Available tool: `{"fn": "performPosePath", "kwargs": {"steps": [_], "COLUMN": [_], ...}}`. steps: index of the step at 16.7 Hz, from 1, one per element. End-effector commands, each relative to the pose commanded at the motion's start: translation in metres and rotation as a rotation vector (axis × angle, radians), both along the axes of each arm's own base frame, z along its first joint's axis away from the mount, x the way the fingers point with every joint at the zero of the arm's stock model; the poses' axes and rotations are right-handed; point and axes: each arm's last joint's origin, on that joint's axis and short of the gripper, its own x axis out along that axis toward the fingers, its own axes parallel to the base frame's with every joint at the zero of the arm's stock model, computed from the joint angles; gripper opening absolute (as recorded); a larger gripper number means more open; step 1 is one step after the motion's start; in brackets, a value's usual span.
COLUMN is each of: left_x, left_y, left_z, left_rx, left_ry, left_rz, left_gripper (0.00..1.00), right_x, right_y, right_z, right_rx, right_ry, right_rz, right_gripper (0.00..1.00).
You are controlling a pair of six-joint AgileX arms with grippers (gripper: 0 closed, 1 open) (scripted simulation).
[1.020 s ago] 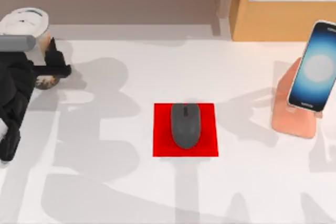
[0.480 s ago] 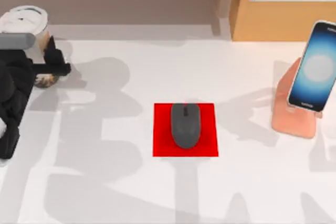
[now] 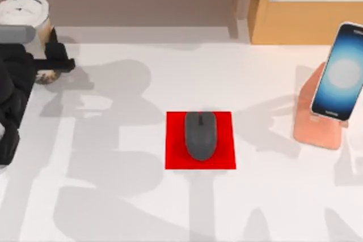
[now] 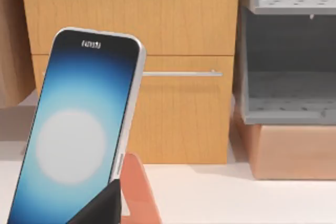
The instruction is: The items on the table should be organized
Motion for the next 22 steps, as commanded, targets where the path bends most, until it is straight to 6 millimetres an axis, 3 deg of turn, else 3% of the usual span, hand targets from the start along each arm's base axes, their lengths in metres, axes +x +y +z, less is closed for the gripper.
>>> {"fn": "performPosePath", "kwargs": {"steps": [11,16,22], "left_x": [0.030,0.055,0.097], "left_y": [-0.030,-0.049,-0.065], "left_z": [0.113,0.138,0.152], "left_rx": [0.079,0.054,0.013], "left_ry": [-0.195,-0.177,-0.038], "left_rz": [-0.013,-0.040,-0.022], "left_gripper": [0.00,0.00,0.00], "right_x": [0.000,0.000,0.000], "right_y": [0.000,0.000,0.000], "right_z": [0.000,0.000,0.000], "right_rx": [0.000,0.000,0.000], "right_ry": [0.000,0.000,0.000], "right_rz": [0.000,0.000,0.000], "right_gripper": [1.00,1.00,1.00]}}
